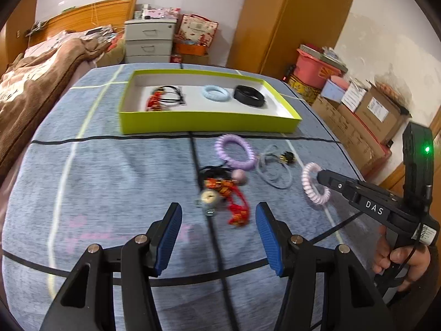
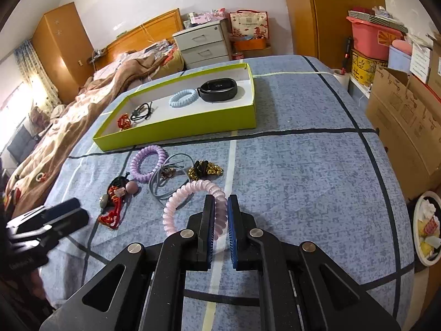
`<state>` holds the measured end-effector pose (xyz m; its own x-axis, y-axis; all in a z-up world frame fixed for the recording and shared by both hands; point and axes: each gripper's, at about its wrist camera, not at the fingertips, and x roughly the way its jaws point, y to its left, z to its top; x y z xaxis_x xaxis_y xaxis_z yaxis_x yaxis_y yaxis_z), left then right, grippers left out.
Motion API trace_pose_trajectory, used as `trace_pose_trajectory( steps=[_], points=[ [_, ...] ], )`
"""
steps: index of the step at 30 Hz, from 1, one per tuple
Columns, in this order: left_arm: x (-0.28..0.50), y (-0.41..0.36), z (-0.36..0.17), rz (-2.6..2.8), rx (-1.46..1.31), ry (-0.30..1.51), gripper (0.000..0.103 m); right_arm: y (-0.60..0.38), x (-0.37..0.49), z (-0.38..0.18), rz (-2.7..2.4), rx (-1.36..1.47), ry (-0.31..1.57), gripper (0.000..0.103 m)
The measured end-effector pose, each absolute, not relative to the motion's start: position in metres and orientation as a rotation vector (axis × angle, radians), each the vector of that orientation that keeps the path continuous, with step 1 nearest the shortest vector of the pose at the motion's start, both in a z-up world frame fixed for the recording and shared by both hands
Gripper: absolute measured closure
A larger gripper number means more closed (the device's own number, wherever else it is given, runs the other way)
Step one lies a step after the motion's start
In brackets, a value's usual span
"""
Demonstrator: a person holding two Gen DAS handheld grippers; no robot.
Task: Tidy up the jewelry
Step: 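Grasp the red knotted tassel charm with the left gripper while the right lifts the pink coil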
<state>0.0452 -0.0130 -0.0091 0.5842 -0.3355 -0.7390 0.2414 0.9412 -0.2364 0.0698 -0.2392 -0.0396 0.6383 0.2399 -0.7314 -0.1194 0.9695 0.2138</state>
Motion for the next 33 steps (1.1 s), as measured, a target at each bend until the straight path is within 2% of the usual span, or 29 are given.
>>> trace_pose_trajectory(
  steps=[11,15,26,28,33],
  points=[
    [0.062,-0.047,-0.022,-0.29,-0.054,0.926,0.046,-0.24,0.074,-0.039,0.285,0.165,0.854,0.094],
    [0.066,-0.042,-0.027,-0.216,-0.041,0.957,0.056,-0.241,0.076,-0.04,0.302,0.176,0.856,0.094],
    [0.07,-0.051,-0.03,-0.177,0.034,0.943,0.057,-0.243,0.077,-0.04,0.318,0.191,0.853,0.094],
    [0.069,-0.05,-0.029,-0.169,0.038,0.941,0.066,-0.243,0.076,-0.04,0.317,0.187,0.851,0.094],
    [0.067,-0.045,-0.028,-0.171,0.028,0.938,0.078,-0.241,0.074,-0.038,0.308,0.176,0.848,0.094]
  ],
)
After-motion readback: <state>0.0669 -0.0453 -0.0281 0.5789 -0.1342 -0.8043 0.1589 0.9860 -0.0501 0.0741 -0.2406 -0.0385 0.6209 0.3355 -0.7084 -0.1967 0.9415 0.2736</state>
